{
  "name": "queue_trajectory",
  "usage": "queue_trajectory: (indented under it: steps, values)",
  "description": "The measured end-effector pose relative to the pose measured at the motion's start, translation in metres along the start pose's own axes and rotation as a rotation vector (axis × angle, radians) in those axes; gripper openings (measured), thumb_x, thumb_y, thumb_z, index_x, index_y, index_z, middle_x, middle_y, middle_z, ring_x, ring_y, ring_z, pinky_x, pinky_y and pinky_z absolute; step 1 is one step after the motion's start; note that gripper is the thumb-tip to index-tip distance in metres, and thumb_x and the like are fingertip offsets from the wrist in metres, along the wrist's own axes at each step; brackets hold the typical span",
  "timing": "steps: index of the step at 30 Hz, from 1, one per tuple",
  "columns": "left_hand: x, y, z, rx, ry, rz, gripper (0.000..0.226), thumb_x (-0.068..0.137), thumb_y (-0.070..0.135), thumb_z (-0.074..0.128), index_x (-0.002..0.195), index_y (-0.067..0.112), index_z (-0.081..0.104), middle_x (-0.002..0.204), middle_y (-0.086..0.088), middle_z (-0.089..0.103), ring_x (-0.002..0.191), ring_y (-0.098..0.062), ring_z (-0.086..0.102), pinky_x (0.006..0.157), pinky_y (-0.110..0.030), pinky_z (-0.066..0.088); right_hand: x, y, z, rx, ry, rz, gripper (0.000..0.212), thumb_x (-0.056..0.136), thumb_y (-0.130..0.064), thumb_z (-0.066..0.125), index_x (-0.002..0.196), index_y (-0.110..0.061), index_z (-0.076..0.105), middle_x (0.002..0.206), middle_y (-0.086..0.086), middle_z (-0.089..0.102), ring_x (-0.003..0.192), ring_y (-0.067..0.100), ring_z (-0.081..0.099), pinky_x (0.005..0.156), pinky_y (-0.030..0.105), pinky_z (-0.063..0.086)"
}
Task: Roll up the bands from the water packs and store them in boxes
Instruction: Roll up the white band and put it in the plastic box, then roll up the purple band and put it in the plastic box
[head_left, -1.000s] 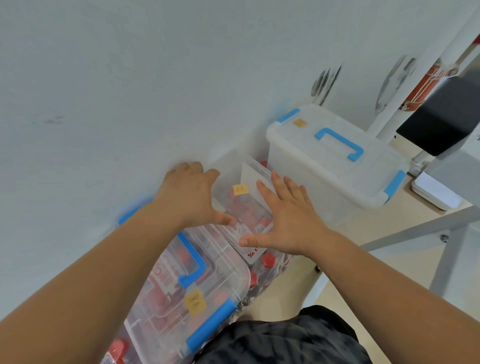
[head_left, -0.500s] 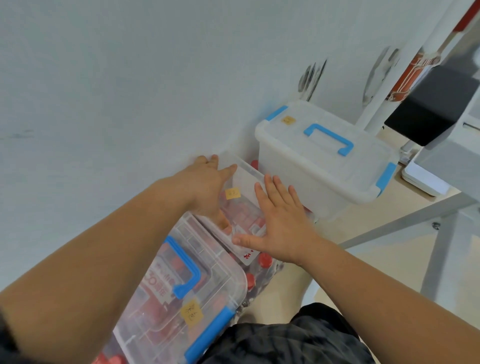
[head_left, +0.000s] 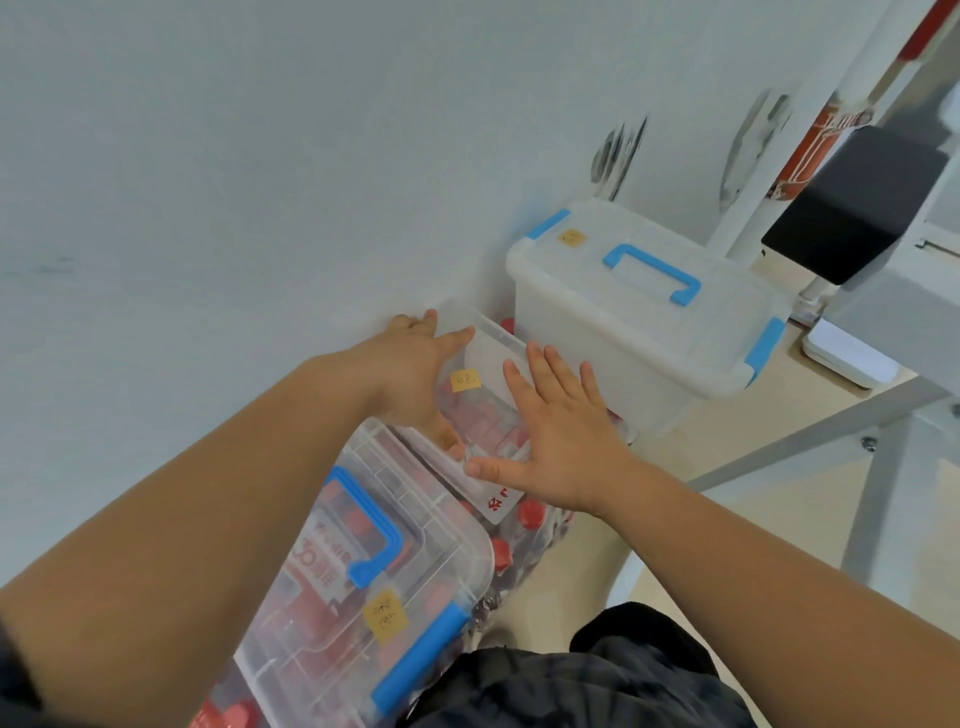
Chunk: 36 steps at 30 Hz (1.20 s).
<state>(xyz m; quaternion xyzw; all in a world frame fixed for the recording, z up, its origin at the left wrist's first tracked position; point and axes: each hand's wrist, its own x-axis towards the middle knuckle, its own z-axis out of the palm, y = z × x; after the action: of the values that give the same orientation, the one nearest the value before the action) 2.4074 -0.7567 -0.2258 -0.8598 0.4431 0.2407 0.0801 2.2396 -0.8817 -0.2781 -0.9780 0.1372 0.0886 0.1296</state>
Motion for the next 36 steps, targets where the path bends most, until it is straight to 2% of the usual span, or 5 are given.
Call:
queue_trajectory:
  steps: [5,13,18,29,36]
  values:
    - [-0.016,0.0,0.011,-0.213,0.227,-0.008,0.105,0.075,0.065,0.072,0.158,0.032,0.017,0.168,-0.005,0.009,0.153,-0.024,0.011,0.122,-0.04,0.018,-0.002,-0.001,-0.002,0.05,0.023,-0.029,0.113,0.071,-0.097,0.017,0.16,-0.03,0.001,0.168,0.007,-0.015,0.153,0.025,-0.021,0.122,0.055,-0.015]
    - [-0.082,0.019,0.032,-0.333,0.54,-0.222,0.069,0.085,0.056,0.065,0.144,0.025,0.047,0.151,-0.001,0.047,0.139,-0.025,0.04,0.115,-0.038,0.03,-0.008,-0.008,-0.015,0.162,0.073,-0.107,0.079,0.09,-0.077,0.036,0.156,-0.035,0.022,0.169,0.009,-0.006,0.155,0.028,-0.015,0.122,0.053,-0.011]
    - [-0.137,0.037,0.053,-0.454,0.721,-0.369,0.054,0.086,0.046,0.07,0.132,0.02,0.059,0.138,0.001,0.058,0.129,-0.021,0.051,0.107,-0.029,0.033,-0.025,-0.033,-0.035,0.342,0.026,-0.202,0.084,0.085,-0.078,0.046,0.155,-0.037,0.024,0.169,0.004,-0.001,0.155,0.025,-0.007,0.125,0.051,-0.002]
    - [-0.283,0.009,0.144,-0.451,0.759,-0.773,0.054,0.083,0.049,0.071,0.127,0.018,0.063,0.132,-0.001,0.062,0.126,-0.027,0.051,0.105,-0.034,0.037,-0.08,-0.171,-0.025,0.182,-0.106,-0.646,0.075,0.087,-0.071,0.052,0.151,-0.035,0.036,0.168,0.001,0.012,0.156,0.023,-0.003,0.125,0.049,0.001]
    - [-0.389,-0.054,0.243,-0.496,0.636,-0.921,0.062,0.08,0.064,0.061,0.128,0.025,0.062,0.13,0.002,0.062,0.121,-0.024,0.053,0.102,-0.039,0.043,-0.104,-0.299,0.035,0.106,-0.149,-0.833,0.072,0.088,-0.069,0.054,0.148,-0.031,0.042,0.165,0.0,0.022,0.153,0.023,0.01,0.124,0.04,0.01]
